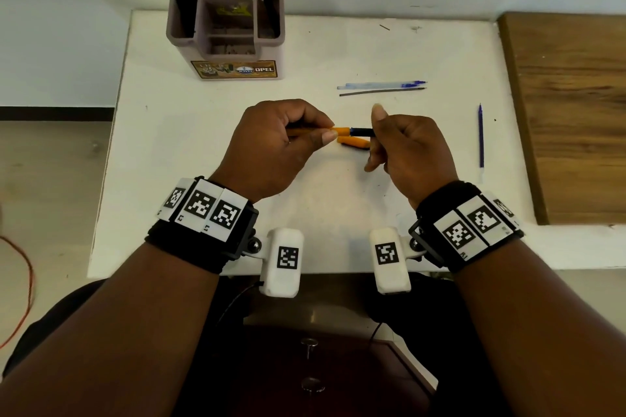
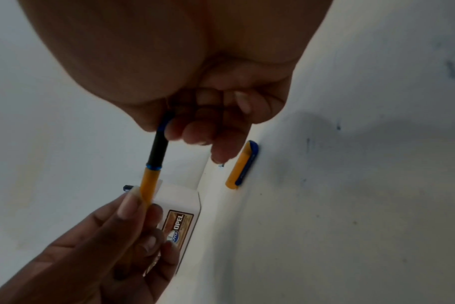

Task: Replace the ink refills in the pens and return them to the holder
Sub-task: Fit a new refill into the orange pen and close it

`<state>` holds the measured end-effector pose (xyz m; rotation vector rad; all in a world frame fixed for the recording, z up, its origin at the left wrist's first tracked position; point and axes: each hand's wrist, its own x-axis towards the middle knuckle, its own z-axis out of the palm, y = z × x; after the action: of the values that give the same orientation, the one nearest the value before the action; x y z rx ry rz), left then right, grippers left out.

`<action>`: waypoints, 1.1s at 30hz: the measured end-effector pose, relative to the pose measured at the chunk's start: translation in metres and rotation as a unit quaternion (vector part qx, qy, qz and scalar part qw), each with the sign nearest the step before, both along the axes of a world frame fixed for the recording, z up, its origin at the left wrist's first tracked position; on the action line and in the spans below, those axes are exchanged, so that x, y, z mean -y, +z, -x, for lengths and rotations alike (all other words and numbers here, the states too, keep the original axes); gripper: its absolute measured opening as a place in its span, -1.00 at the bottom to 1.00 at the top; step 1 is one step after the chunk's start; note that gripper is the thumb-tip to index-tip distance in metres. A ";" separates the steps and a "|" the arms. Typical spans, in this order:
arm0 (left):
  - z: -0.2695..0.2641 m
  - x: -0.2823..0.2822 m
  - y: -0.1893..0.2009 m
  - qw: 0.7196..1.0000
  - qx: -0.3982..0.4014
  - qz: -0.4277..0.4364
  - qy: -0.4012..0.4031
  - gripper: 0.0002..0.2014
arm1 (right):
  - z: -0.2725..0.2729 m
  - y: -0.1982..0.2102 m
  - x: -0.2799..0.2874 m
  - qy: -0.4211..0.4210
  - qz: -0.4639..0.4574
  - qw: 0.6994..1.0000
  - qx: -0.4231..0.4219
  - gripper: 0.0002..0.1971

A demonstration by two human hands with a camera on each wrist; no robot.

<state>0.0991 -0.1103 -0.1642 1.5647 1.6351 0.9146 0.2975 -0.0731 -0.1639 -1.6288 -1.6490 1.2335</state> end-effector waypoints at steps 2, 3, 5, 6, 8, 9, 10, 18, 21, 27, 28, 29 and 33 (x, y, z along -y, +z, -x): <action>0.000 0.000 0.000 1.000 -0.002 -0.002 0.001 -0.93 | 0.000 0.000 0.000 0.000 0.008 1.000 -0.020 -0.46; 0.000 0.000 0.000 1.000 -0.002 -0.001 0.002 -0.93 | -0.001 0.000 -0.001 0.000 0.009 0.999 -0.039 -0.53; 0.000 0.000 0.000 1.000 -0.005 -0.001 0.000 -0.93 | -0.001 0.000 -0.001 0.007 0.000 0.999 -0.034 -0.55; 0.000 0.000 0.000 1.000 -0.006 -0.001 -0.002 -0.93 | -0.001 0.000 -0.001 0.013 -0.007 1.000 -0.018 -0.49; -0.001 0.000 0.000 1.000 -0.007 -0.001 -0.003 -0.92 | 0.000 0.001 0.000 0.013 -0.006 1.000 -0.010 -0.43; 0.000 0.000 0.000 1.000 -0.006 0.000 0.000 -0.92 | 0.001 0.001 0.001 0.015 0.001 0.999 -0.030 -0.47; -0.001 0.000 0.000 1.000 -0.004 0.002 0.002 -0.93 | 0.000 0.001 0.000 0.020 0.004 0.999 -0.049 -0.52; -0.001 -0.001 0.002 1.000 0.000 0.007 0.009 -0.91 | -0.002 0.006 -0.001 0.042 0.015 0.995 -0.087 -0.55; -0.002 0.000 0.003 1.000 0.005 0.006 0.006 -0.93 | -0.002 0.003 0.000 0.051 0.004 0.998 -0.036 -0.38; 0.000 0.000 0.004 1.000 -0.003 0.008 0.009 -0.90 | -0.005 0.005 -0.004 0.036 0.006 0.998 -0.058 -0.58; 0.000 0.000 0.004 1.000 -0.003 0.009 0.007 -0.90 | -0.005 0.004 -0.005 0.036 -0.003 0.999 -0.033 -0.52; -0.001 0.000 0.004 1.000 -0.002 0.009 0.004 -0.91 | -0.005 0.004 -0.005 0.028 -0.010 0.999 -0.013 -0.45; -0.002 0.000 0.003 1.000 0.002 0.010 0.012 -0.93 | -0.007 0.005 -0.005 0.015 -0.002 0.998 -0.060 -0.68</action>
<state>0.1011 -0.1099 -0.1611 1.5324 1.6592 0.9107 0.3045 -0.0677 -0.1585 -1.5016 -1.6051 1.3156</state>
